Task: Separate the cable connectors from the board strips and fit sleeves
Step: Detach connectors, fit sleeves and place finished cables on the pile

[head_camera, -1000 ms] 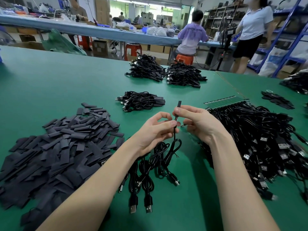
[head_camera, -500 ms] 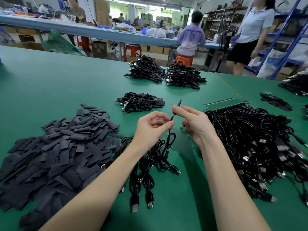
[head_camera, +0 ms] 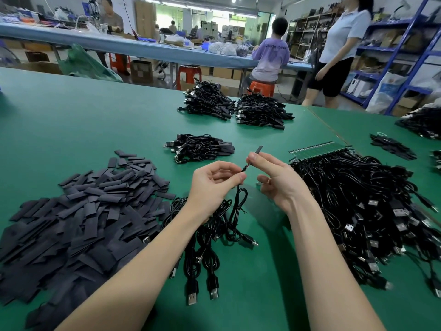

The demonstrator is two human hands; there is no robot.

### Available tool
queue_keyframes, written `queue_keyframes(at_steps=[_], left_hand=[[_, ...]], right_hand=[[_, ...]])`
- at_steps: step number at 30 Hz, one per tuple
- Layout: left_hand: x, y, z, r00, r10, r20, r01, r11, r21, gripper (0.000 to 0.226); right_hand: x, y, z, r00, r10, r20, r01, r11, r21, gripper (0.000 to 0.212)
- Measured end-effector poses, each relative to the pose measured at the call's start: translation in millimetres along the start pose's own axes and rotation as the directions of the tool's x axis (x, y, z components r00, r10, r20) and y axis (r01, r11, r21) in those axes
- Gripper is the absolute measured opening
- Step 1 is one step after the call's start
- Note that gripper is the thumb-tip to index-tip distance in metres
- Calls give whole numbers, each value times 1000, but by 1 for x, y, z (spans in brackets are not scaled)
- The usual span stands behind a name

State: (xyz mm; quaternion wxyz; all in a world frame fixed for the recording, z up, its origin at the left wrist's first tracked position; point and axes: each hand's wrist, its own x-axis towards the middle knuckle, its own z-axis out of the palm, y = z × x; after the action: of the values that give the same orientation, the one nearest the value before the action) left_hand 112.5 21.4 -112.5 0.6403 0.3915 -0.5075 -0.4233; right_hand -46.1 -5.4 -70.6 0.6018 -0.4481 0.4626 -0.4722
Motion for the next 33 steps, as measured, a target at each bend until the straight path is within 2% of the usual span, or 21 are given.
queue_keyframes(at_steps=[4,9,17,23,25,29,33], left_hand=[[0,-1,0,1000,19,-21,-18,999,36,15],[2,-2,-1,1000,21,-16,-21,999,32,16],[2,-3,-3,999,31,-12,-31,999,27,16],[1,-2,-3,999,24,-24,-24,1000,12,18],[0,-1,-2,999,31,-20,-30,999,22,17],[0,0,-2,999,41,-9,-41,999,22,17],[-1,-1,-2,999,49,-11,-49,999,23,18]], right_hand=[[0,1,1,1000,-3,7,3,1000,31,70],[-2,-1,-3,997,-21,79,19,999,26,46],[-1,0,2,999,-33,8,33,999,34,49],[-3,3,6,999,-37,-39,33,995,-97,37],[-4,6,8,999,-29,-40,26,998,-60,42],[-3,10,10,997,-24,-72,25,1000,18,75],[-3,12,11,998,-18,-61,20,999,29,78]])
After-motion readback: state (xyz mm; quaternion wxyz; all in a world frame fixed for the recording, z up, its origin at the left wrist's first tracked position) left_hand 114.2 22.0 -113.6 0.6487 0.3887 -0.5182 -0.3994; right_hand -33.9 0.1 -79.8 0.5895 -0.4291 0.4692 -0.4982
